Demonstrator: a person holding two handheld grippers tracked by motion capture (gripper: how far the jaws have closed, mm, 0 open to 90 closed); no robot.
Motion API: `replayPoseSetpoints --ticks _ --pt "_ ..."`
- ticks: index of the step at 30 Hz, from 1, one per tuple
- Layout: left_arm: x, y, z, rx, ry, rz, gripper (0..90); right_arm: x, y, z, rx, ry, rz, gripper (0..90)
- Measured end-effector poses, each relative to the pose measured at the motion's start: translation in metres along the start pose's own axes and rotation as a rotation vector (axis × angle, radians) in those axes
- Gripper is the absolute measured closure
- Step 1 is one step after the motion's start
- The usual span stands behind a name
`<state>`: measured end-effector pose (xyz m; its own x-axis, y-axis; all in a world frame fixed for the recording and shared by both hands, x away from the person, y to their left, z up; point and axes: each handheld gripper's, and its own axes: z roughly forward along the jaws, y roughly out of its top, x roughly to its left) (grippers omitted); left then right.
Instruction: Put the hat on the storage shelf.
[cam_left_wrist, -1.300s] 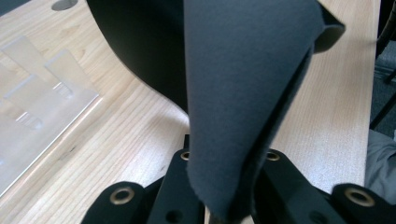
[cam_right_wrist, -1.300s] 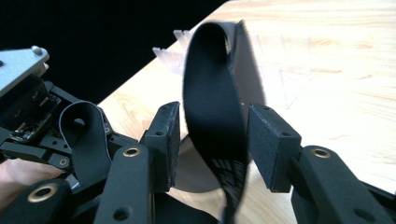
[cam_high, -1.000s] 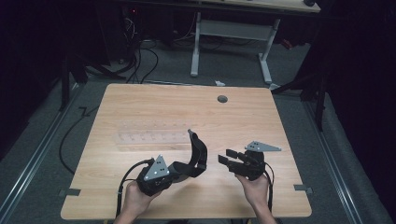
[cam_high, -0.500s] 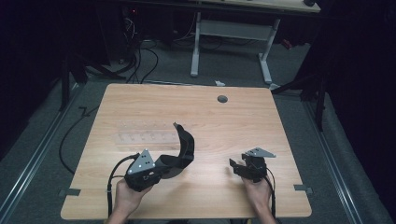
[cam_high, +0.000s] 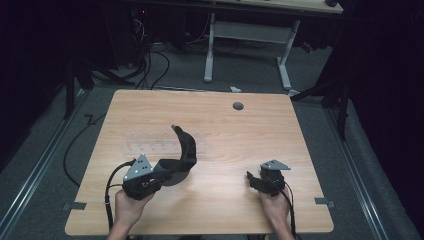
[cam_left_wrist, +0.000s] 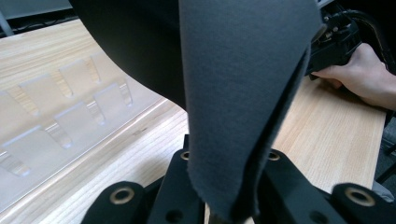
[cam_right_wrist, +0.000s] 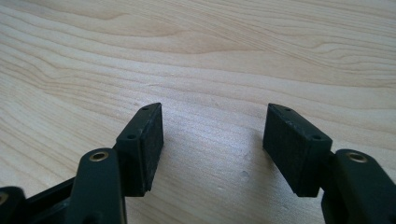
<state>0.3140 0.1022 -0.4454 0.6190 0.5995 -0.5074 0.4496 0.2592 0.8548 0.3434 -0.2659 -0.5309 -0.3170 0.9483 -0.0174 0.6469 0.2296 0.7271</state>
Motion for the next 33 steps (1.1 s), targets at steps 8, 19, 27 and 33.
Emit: replayPoseSetpoints --ticks 8,19,27,33 --pt "0.004 0.006 -0.004 -0.023 0.006 -0.016 86.1 0.000 0.000 0.000 0.000 0.001 -0.001 38.3" --pt "0.012 0.019 -0.015 -0.073 0.021 -0.052 86.1 0.000 0.000 0.000 0.001 0.002 -0.002 37.9" --pt "0.020 0.026 -0.023 -0.110 0.044 -0.062 86.1 0.000 0.000 0.000 -0.001 0.004 -0.008 37.6" --pt "0.024 0.030 -0.027 -0.130 0.058 -0.068 86.1 0.000 0.000 0.000 0.000 0.005 -0.009 37.3"
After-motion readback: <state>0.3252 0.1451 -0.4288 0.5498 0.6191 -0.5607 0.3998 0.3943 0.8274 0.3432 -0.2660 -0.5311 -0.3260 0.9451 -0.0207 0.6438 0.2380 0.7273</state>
